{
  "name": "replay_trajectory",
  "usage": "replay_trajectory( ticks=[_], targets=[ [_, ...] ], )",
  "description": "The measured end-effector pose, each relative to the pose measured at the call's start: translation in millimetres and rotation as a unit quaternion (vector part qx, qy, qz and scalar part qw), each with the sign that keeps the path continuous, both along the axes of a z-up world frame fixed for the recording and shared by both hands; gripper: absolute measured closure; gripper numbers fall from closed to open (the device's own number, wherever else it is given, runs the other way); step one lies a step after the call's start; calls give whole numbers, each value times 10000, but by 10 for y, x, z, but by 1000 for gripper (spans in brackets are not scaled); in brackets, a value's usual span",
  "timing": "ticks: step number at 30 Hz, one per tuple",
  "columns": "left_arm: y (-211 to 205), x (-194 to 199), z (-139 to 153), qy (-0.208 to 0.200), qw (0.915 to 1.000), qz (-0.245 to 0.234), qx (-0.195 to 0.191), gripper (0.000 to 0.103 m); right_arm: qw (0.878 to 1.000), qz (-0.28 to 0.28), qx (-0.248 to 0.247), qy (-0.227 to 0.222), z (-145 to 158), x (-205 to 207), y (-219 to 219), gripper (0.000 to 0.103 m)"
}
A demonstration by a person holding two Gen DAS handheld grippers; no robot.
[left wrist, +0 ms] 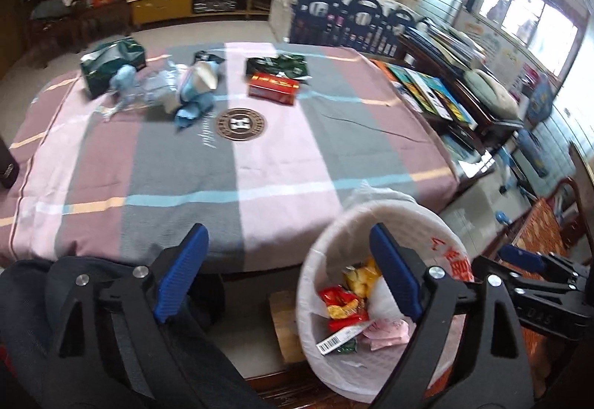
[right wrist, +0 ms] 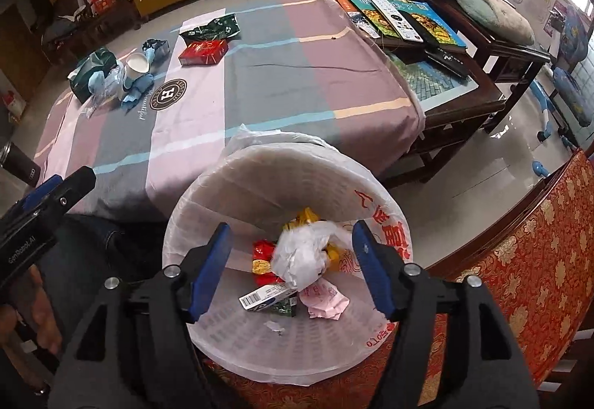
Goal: Collect trash
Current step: 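Reach the left tool to the clear printed zip bag and grasp it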
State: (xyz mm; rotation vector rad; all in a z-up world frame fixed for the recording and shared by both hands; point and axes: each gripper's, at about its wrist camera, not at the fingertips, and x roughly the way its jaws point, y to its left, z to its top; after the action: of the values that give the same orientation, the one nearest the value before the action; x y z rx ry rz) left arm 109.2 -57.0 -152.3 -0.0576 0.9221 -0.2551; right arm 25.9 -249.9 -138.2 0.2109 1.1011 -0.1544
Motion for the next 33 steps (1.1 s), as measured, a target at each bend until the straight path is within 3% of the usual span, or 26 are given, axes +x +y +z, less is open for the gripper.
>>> replay_trajectory(
  ticks=[6, 10, 15, 19, 20, 23, 28, 31, 33],
  targets=[
    [520, 247, -122, 163, 9964, 828, -67, 15, 9999, 4, 158, -64, 30, 92, 36, 31],
    [1062, 612, -204, 290, 9881, 1451, -427, 15, 9996, 74, 277, -37, -37, 208, 116, 31],
    [1702, 1323, -297, 671, 9675, 1975, -1433, 15, 9992, 266, 304, 20, -148, 364, 254, 31],
    [1941, 1927, -474, 955, 9394, 1950, -2654, 11, 9990, 289, 322, 140, -294, 483, 269, 31],
    [1939, 2037, -525, 1010, 9334, 1983, -2814, 10, 9988, 262, 364, 176, -331, 514, 253, 31],
    [1915, 2384, -739, 1321, 9175, 2177, -3055, 10, 9986, 146, 454, 239, -414, 593, 179, 31],
    [1864, 2818, -1075, 1706, 9072, 2455, -2961, 10, 9988, 7, 487, 92, -406, 747, 96, 31],
    [1915, 2987, -1193, 1764, 8934, 2646, -3175, 10, 9986, 34, 517, 41, -410, 883, 118, 31],
    [1920, 3070, -1221, 1708, 8907, 2640, -3284, 10, 9984, 58, 566, 62, -435, 986, 157, 31]
  ],
)
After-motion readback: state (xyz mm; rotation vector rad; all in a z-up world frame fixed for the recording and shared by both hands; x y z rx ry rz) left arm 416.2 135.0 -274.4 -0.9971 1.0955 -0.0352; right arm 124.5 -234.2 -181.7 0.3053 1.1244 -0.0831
